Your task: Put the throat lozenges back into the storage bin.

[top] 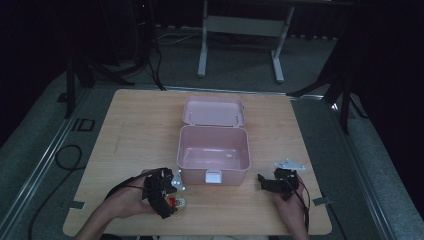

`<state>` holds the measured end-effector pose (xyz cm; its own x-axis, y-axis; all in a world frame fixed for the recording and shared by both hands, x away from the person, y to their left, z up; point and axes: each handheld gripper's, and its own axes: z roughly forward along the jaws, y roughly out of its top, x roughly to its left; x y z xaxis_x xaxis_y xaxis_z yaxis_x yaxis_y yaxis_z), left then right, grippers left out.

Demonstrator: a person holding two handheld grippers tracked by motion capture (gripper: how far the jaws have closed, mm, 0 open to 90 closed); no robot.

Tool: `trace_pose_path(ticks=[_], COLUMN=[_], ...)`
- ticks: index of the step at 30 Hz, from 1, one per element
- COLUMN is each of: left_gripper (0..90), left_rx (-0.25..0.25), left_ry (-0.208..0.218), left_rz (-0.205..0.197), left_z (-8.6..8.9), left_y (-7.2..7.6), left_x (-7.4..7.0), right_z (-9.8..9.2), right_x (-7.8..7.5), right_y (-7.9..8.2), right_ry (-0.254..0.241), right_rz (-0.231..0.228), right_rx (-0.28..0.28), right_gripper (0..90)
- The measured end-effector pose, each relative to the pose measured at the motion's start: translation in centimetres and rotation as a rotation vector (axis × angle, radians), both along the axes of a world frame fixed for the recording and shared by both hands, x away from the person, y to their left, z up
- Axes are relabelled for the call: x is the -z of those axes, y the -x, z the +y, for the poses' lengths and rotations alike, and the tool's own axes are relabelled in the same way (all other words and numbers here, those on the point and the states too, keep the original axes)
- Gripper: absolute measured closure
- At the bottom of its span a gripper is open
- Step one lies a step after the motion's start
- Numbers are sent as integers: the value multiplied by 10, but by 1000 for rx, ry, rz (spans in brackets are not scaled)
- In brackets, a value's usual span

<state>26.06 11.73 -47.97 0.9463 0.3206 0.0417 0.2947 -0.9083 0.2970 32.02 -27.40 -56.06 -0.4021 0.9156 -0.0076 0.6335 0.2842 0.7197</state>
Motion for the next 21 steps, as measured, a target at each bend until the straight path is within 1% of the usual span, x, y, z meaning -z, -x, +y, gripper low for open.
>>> trace_pose_path(ticks=[2,7,9,13,14,16,17,21], left_gripper=[187,185,185,183,177,177,172,158], left_rx=[4,27,38,45,50,53,62,78], left_ry=[-3,-26,-37,-52,-68,-73,-90,-119], left_rz=[5,32,36,38,35,34,30,26], left_z=[-1,-7,-9,-13,-15,-16,-18,-21], left_y=[0,-1,-1,-1,-1,-1,-1,-1], left_x=[1,7,8,10,11,12,13,16], right_z=[0,0,0,0,0,0,0,0], right_x=[0,0,0,0,0,0,0,0], right_y=[0,0,0,0,0,0,0,0], right_ry=[0,0,-1,0,0,-1,-1,-1], right_rz=[0,0,1,0,0,1,0,0], right_rx=[0,0,1,0,0,1,0,0], right_gripper=[128,128,129,128,128,128,128,128])
